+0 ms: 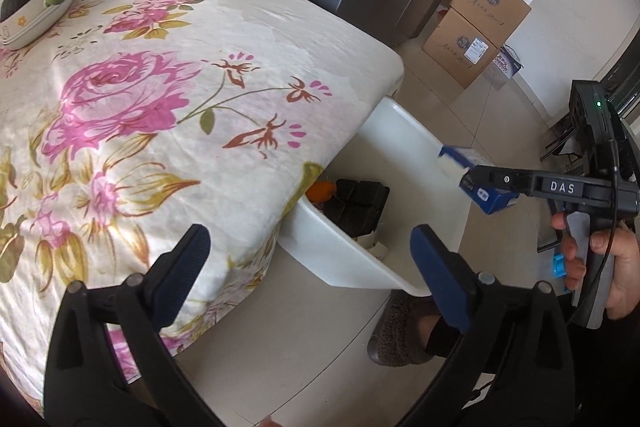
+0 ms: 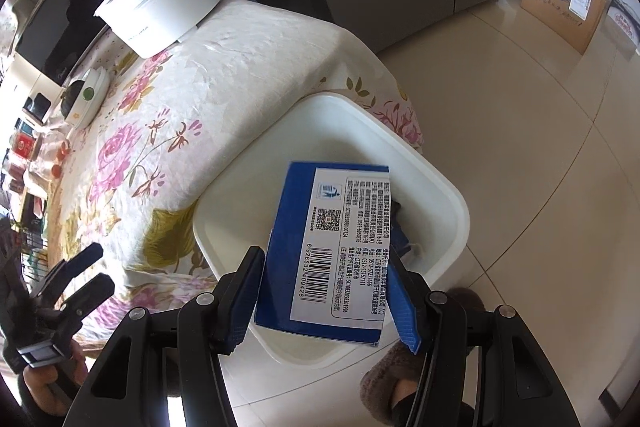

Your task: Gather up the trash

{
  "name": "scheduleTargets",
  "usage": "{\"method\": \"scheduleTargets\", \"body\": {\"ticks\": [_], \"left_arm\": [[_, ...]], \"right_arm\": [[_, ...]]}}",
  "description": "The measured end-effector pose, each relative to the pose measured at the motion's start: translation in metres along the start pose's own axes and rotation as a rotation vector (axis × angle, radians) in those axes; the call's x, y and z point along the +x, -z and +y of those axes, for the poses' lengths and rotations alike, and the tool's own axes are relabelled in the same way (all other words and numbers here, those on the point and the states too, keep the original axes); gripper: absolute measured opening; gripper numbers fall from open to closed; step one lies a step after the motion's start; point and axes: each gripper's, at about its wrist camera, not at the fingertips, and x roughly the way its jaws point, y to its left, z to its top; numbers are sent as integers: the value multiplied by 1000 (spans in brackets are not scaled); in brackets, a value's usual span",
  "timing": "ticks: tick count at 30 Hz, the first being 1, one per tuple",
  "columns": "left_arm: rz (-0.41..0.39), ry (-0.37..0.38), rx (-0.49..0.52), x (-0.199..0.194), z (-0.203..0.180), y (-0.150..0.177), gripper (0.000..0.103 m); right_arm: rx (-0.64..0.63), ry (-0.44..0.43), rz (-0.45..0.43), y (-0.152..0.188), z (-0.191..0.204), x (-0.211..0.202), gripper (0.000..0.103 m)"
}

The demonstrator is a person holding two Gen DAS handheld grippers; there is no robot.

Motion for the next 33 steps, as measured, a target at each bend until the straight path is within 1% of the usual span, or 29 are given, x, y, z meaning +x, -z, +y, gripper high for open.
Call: {"method": "scheduleTargets", "body": {"ticks": [1, 3, 5, 9, 12, 14, 18, 22, 23, 25, 27, 30, 33], "left_arm": [[-2, -14, -2, -5, 2, 3, 102], [-8, -41, -13, -11, 4, 6, 102], [-24, -69, -26, -21, 10, 12, 102], [-52, -103, -57, -39, 21, 24, 102], [-78, -130, -87, -53, 29, 33, 102], [-103, -160, -103, -64, 30, 39, 102], [-166, -249, -140, -89, 33, 52, 102], [-224, -332, -165, -111, 35, 65, 102], [-241, -352, -173, -118, 37, 68, 102], [-279, -387, -189, -131, 39, 73, 102], [-302, -425, -194, -140, 42, 77, 102], [-317, -459, -189, -147, 44, 80, 102], [-322, -460, -174, -149, 42, 80, 102]], "right_arm": [[5, 5, 0, 0, 1, 0, 72], [10, 25, -8, 1, 6, 0, 79], [4, 35, -14, 2, 11, -3, 79], [-5, 8, -29, 8, 24, -11, 80], [-30, 18, -60, 16, 37, -21, 82], [-42, 23, -87, 23, 45, -29, 83], [-62, 14, -159, 41, 61, -49, 84], [-133, 30, -255, 65, 82, -73, 85], [-157, 43, -278, 71, 87, -78, 85], [-209, 93, -343, 83, 97, -90, 89], [-250, 137, -395, 94, 105, -99, 90], [-296, 140, -421, 106, 119, -104, 91], [-338, 124, -422, 111, 133, -104, 92]]}}
